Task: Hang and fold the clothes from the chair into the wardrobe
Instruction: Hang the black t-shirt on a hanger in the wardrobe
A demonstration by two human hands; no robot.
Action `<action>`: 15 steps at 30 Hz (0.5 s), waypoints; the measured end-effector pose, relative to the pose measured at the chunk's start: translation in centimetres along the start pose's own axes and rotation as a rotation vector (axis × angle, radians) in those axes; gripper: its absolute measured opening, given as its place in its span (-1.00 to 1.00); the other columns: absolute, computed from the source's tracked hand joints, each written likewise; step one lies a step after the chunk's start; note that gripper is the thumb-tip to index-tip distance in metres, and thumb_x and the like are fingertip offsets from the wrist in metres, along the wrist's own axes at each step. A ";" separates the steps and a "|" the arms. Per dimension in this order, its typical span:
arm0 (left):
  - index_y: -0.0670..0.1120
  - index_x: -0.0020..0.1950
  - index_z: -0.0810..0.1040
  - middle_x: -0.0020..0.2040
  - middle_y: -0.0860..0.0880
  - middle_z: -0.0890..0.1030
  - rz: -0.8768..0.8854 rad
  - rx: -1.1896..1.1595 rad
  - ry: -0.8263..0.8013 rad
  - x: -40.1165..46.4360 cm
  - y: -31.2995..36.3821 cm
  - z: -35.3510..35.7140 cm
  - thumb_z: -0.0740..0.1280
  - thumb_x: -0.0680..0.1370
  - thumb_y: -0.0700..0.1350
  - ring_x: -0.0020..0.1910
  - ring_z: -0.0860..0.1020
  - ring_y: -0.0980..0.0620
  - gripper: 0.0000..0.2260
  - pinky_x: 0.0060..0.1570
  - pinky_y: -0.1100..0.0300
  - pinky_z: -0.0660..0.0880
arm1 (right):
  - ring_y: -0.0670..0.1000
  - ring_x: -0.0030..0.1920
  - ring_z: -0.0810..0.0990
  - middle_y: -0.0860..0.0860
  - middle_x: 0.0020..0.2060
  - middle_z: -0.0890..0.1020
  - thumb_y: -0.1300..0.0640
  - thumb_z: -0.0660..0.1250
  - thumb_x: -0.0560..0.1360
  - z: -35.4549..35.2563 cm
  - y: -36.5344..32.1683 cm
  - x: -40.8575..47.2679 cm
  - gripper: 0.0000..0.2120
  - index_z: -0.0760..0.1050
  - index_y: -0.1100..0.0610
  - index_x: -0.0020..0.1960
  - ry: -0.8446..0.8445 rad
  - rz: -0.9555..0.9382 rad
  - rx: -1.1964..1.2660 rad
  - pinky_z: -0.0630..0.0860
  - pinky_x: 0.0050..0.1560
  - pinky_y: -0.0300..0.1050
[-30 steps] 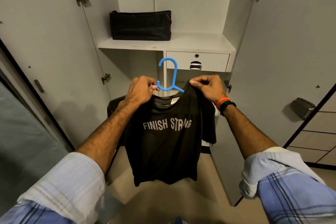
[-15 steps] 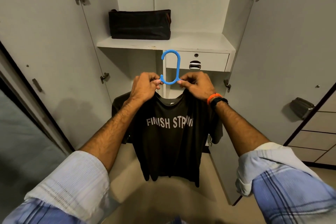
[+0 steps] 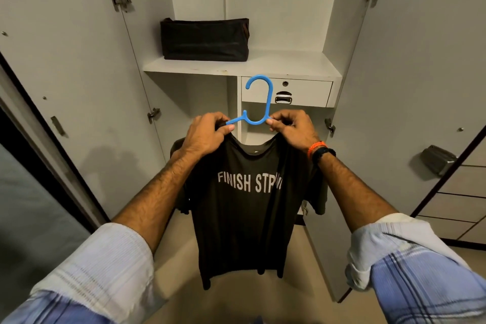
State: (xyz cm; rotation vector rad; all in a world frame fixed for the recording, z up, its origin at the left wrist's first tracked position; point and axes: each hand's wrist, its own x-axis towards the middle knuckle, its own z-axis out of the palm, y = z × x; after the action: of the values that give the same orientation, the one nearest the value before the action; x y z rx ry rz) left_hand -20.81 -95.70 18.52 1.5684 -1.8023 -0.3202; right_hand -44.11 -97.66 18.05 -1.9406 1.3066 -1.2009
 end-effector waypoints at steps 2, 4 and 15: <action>-0.09 0.03 0.63 -0.12 -0.02 0.66 0.027 -0.007 -0.023 -0.2 0.4 0.3 0.33 0.60 -0.01 -0.10 0.59 0.03 -0.82 0.02 0.12 0.53 | -0.08 -0.16 0.65 -0.05 -0.26 0.68 0.08 0.42 0.53 0.2 0.0 -0.2 -0.93 0.64 0.07 -0.07 -0.014 -0.004 -0.024 0.60 0.04 -0.13; -0.11 0.01 0.63 -0.16 -0.03 0.67 0.001 -0.033 -0.029 -0.4 0.5 0.6 0.31 0.61 -0.03 -0.14 0.60 0.06 -0.83 0.04 0.12 0.55 | -0.10 -0.17 0.64 -0.08 -0.27 0.67 0.07 0.42 0.53 0.5 0.2 -0.5 -0.93 0.63 0.05 -0.09 -0.009 -0.001 -0.047 0.58 0.02 -0.15; -0.11 0.05 0.60 -0.15 0.00 0.62 -0.050 -0.080 0.053 0.2 1.2 1.0 0.29 0.62 -0.05 -0.14 0.56 0.10 -0.84 -0.02 0.20 0.51 | -0.04 -0.09 0.63 -0.02 -0.17 0.68 0.06 0.40 0.55 0.5 -0.2 -0.1 -0.86 0.63 0.12 0.01 0.003 0.033 -0.085 0.54 -0.02 -0.24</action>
State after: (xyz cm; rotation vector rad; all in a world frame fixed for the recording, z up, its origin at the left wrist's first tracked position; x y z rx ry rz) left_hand -22.36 -95.82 18.63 1.5535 -1.6914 -0.3667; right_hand -43.64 -97.50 17.89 -1.9686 1.4073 -1.1499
